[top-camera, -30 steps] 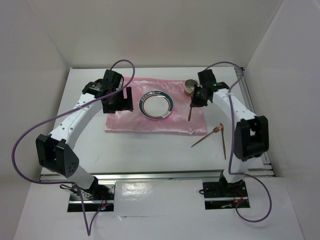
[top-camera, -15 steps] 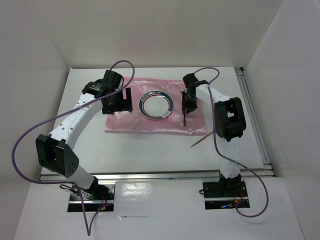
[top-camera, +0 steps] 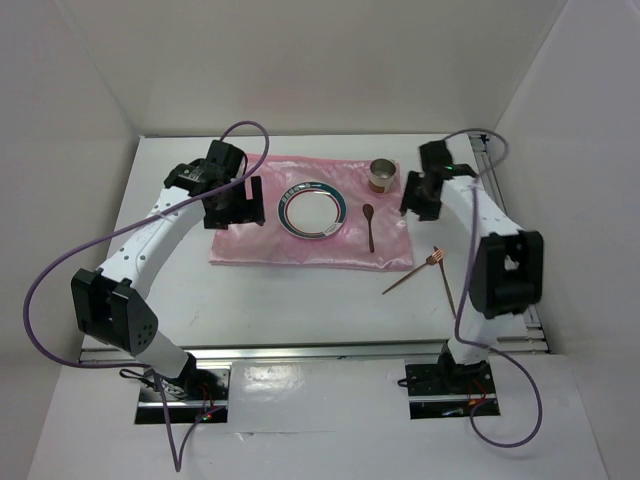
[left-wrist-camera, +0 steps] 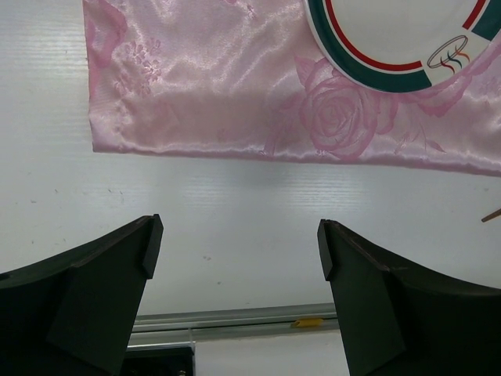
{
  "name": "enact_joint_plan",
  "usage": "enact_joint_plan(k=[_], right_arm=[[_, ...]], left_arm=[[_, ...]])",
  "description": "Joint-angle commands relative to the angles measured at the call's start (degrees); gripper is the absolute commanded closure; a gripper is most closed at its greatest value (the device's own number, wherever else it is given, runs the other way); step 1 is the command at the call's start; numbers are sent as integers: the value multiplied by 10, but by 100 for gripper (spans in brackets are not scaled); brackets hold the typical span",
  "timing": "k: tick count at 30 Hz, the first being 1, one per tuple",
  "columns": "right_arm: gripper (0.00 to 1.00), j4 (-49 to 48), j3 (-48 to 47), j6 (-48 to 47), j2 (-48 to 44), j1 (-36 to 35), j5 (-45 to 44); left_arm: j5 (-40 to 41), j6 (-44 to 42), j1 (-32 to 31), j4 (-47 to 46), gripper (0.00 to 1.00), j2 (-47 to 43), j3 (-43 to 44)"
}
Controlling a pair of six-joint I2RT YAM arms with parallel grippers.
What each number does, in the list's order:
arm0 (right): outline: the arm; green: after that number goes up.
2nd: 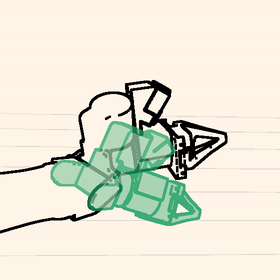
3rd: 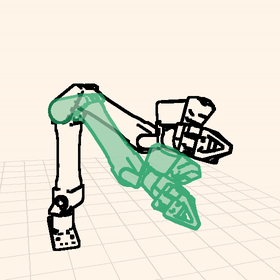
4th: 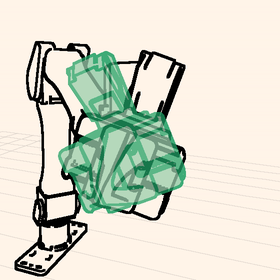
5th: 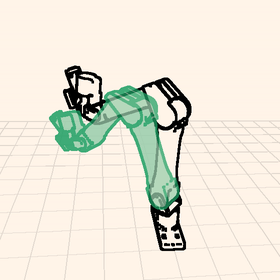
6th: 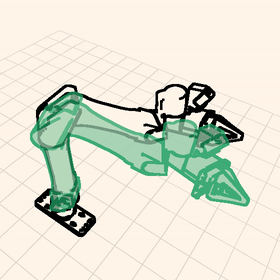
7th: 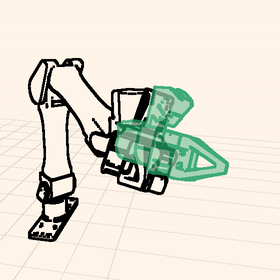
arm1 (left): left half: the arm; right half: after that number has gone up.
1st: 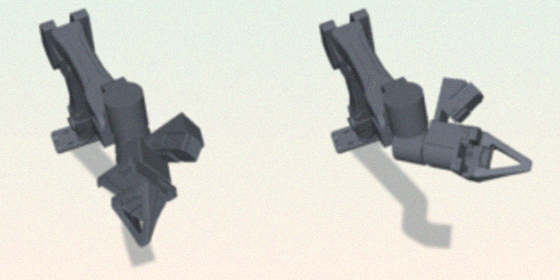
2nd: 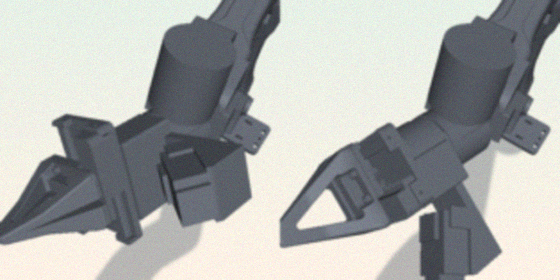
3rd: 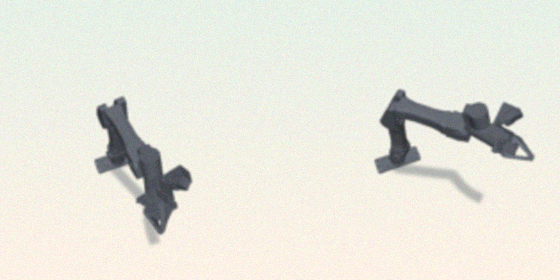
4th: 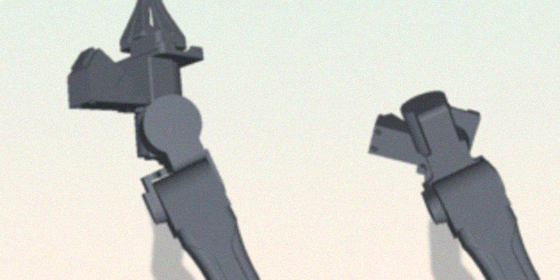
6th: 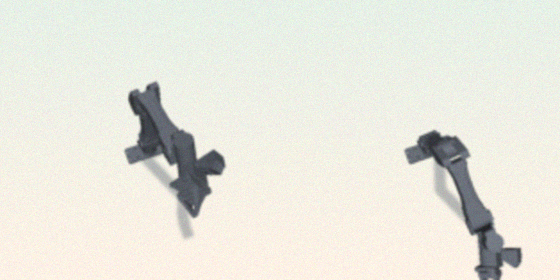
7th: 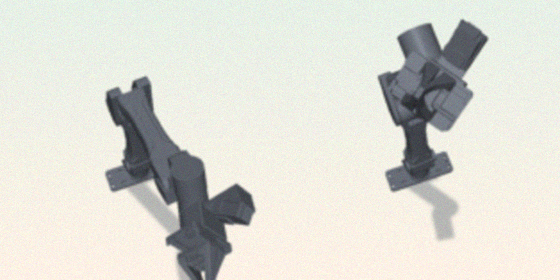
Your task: Set the dinner table for one person
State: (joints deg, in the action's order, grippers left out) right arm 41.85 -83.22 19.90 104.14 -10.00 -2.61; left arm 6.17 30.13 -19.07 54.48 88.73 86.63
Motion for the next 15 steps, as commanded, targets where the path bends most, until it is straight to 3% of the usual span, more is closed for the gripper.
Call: enact_joint_plan(k=[1, 6, 9, 15], right_arm=[[41, 3, 84, 8, -117, 79, -26], [39, -2, 218, 39, -211, 170, 30], [45, 13, 246, 63, -206, 200, 36], [45, 14, 253, 69, -155, 212, 58]], left_arm=[[-2, -3, -3, -2, 0, -17, 16], [-8, -3, -3, -8, 0, -1, 21], [-13, -3, -3, -8, 0, 5, 21], [-8, -9, -3, -8, 0, 0, 21]])
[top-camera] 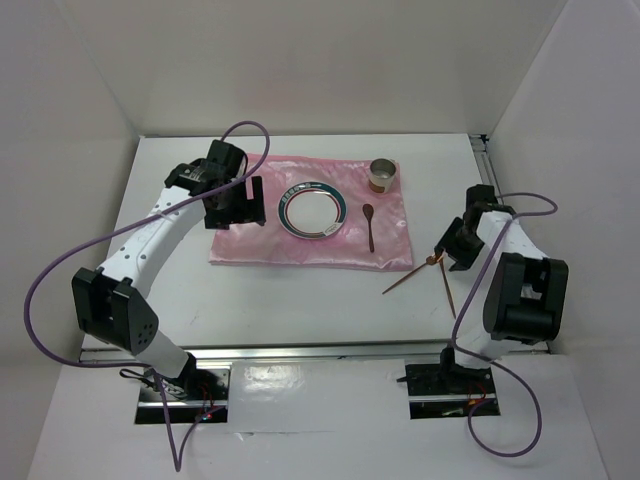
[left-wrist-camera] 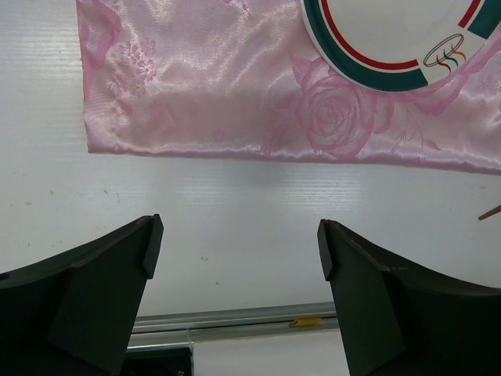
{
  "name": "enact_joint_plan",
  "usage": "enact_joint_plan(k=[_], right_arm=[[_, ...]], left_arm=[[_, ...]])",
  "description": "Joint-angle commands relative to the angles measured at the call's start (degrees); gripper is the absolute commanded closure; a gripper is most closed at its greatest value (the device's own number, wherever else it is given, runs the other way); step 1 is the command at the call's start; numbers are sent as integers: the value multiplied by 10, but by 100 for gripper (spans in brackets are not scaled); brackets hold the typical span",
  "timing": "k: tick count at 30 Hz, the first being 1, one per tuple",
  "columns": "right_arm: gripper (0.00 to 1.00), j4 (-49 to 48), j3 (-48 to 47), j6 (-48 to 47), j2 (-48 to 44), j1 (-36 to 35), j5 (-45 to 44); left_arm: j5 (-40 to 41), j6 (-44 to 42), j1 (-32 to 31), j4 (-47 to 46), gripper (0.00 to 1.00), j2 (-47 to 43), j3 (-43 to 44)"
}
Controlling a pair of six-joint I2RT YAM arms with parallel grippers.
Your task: Set the dinner table for one person
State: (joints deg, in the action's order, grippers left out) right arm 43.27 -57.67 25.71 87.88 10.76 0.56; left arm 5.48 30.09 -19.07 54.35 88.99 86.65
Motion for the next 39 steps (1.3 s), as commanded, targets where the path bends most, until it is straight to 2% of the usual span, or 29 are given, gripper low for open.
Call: enact_joint_plan(k=[1, 6, 10, 17, 23, 29, 31, 34, 38, 39], right_arm=[[45, -16, 9, 11, 7, 4, 62], [45, -42, 28, 50, 2, -47, 87], [50, -53, 28, 79, 31, -74, 68], [60, -85, 55, 95, 63, -74, 38], [60, -110, 71, 95, 81, -80, 37], [100, -80, 61, 108, 51, -92, -24], [100, -53, 42, 108, 26, -102, -60], [100, -30, -3, 73, -24, -130, -67], [100, -14, -100, 36, -42, -188, -33], [100, -14, -124, 36, -20, -217, -22]], left_arm=[[-1, -8, -3, -6, 0, -3, 16], [-1, -8, -3, -12, 0, -3, 11], [-1, -8, -3, -12, 0, -8, 11], [4, -8, -3, -12, 0, -14, 5], [4, -8, -3, -12, 0, -14, 5], [4, -8, -3, -6, 0, -14, 11], [4, -8, -3, -6, 0, -14, 12], [4, -8, -3, -6, 0, -14, 24], [11, 10, -3, 15, 0, -14, 60], [11, 10, -3, 15, 0, -14, 66]])
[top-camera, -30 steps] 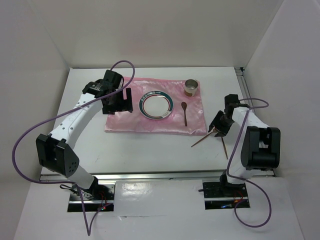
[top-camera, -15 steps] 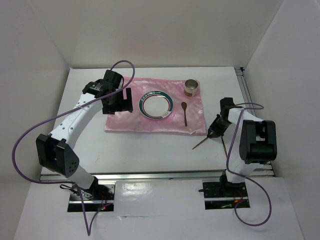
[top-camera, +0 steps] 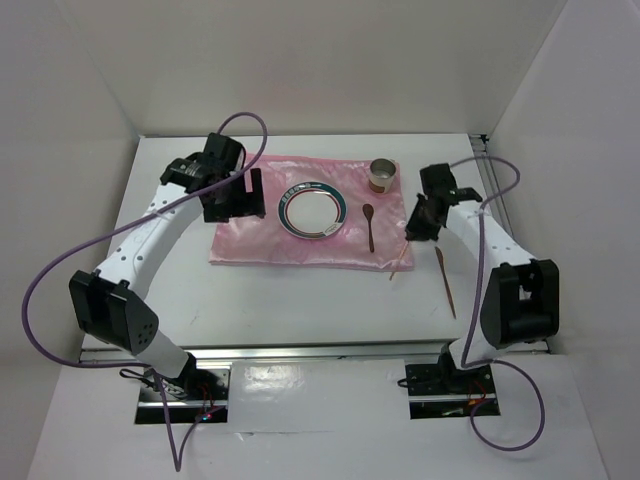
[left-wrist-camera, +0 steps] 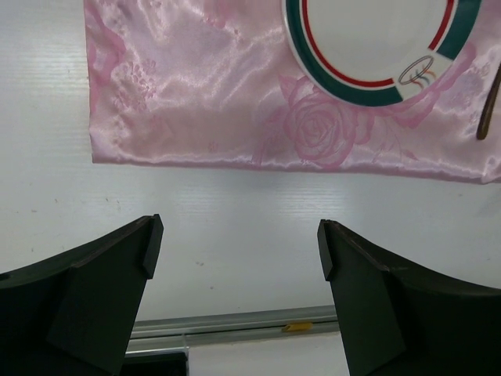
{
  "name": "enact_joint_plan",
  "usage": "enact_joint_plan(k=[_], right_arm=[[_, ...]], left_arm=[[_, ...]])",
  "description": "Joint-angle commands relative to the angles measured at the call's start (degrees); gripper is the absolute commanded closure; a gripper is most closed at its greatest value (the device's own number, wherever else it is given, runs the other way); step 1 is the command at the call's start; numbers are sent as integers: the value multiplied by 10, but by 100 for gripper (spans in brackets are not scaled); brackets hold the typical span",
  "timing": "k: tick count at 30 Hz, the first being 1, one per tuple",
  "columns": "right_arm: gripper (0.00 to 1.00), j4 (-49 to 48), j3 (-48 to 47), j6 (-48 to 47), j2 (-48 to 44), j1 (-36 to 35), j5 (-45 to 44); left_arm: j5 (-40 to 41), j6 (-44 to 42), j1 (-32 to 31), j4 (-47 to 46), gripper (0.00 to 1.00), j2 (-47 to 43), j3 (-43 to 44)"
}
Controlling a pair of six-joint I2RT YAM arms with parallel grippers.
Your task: Set the dinner table for one person
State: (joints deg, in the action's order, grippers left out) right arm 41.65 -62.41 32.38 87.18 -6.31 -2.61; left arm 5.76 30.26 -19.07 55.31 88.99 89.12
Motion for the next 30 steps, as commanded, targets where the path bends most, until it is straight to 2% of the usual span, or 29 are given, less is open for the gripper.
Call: enact_joint_plan(k=[1, 2, 5, 6, 9, 10, 11, 13, 15, 19, 23, 30], right_arm=[[100, 8, -130, -31, 4, -64, 25], [100, 8, -160, -31, 25, -106, 51], [100, 8, -287, -31, 130, -158, 128], [100, 3, -318, -31, 156, -194, 138], [100, -4, -462, -31, 271, -237, 155], [100, 4, -505, -31, 335, -257, 155], [100, 14, -586, -31, 366, -267, 173], [100, 19, -664, -31, 450, -293, 180], [100, 5, -748, -31, 494, -308, 194], [100, -66, -780, -1, 552, -321, 215], [100, -132, -773, 15, 595, -326, 215], [99, -179, -791, 38, 643, -332, 176]], left_arm=[[21, 17, -3, 11, 0, -14, 53], [28, 32, -3, 16, 0, -14, 53], [59, 59, -3, 29, 0, -21, 69], [59, 66, -3, 29, 0, -35, 69], [79, 85, 3, 29, 0, -53, 69], [84, 96, 3, 39, 0, -60, 69], [84, 105, 9, 39, 0, -78, 63], [84, 118, 14, 34, 0, -103, 55], [73, 125, 14, 17, 0, -145, 33], [52, 125, 19, -21, 0, -200, -10], [38, 125, 19, -15, 0, -200, -15], [33, 114, 19, -3, 0, -200, -20]])
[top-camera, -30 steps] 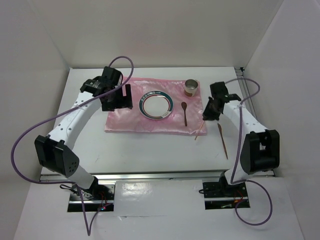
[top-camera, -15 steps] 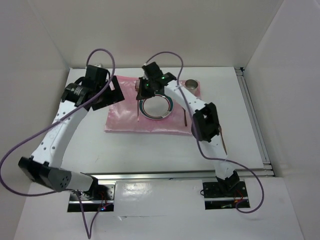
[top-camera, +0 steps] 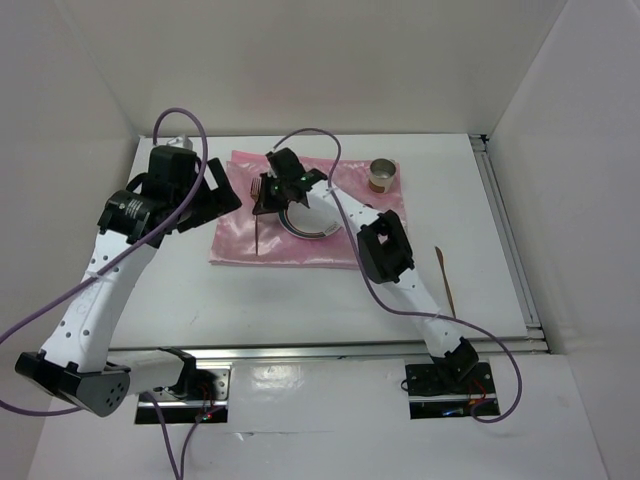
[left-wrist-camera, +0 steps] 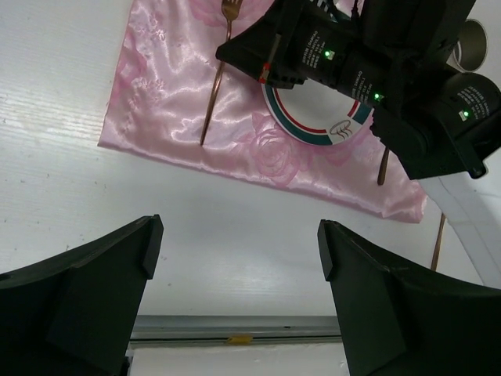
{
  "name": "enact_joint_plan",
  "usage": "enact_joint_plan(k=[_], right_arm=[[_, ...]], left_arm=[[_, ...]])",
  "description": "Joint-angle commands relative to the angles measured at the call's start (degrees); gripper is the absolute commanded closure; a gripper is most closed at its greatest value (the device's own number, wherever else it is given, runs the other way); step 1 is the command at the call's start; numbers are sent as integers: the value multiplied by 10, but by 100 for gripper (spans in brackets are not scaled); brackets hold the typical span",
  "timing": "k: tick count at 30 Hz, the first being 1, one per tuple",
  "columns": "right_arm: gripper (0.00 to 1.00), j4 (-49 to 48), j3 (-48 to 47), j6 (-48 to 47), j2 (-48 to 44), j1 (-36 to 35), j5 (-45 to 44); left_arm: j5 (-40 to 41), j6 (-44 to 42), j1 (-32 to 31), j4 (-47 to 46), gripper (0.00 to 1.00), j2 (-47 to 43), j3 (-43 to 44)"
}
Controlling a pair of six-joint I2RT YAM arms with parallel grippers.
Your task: Set the dinner table for one person
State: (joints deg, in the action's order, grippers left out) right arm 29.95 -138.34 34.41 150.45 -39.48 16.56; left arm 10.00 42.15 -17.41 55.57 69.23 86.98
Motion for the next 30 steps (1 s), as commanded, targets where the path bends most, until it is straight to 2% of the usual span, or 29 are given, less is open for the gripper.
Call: enact_joint_plan(k=[1, 4, 5, 6, 11, 13, 15, 18, 20, 21, 22, 24, 26, 28, 30], right_arm=[[95, -62, -32, 26, 19, 5, -15], [67, -82, -37, 31, 25, 5, -15], [54, -82, -37, 31, 25, 5, -10], [50, -91, -37, 31, 16, 5, 2], [48, -102, -16, 21, -53, 5, 2], [48, -102, 21, 9, -110, 5, 2], [48, -95, 50, -15, -173, 17, -16], [46, -10, 111, -54, -257, 44, -100], [44, 56, 217, -60, -312, 70, -180], [43, 68, 266, -60, -346, 105, -199], [43, 76, 379, -60, -418, 127, -215], [39, 81, 488, -52, -490, 171, -251], [31, 112, 616, -45, -578, 244, -267], [22, 121, 683, -33, -646, 318, -262], [20, 121, 758, -33, -681, 364, -229]], left_arm=[[-9, -5, 3, 0, 0, -2, 1], [-9, -11, 3, 0, 0, 3, 1], [-9, -11, 3, 0, 0, 3, 1], [-9, -11, 3, 5, 0, 3, 1], [-9, -11, 3, 5, 0, 3, 7], [-9, -11, 3, 5, 0, 3, 16], [-9, -16, 3, 5, 0, 3, 30], [-3, -16, 3, 5, 0, 3, 42], [3, -23, 3, 5, 0, 3, 43], [3, -29, 3, -1, 0, 9, 43], [3, -29, 3, -1, 0, 9, 37], [3, -29, 3, -6, 0, 17, 37], [-4, -36, 8, -13, 0, 22, 31], [-10, -36, 8, -20, 0, 28, 26], [-16, -36, 8, -26, 0, 34, 19]])
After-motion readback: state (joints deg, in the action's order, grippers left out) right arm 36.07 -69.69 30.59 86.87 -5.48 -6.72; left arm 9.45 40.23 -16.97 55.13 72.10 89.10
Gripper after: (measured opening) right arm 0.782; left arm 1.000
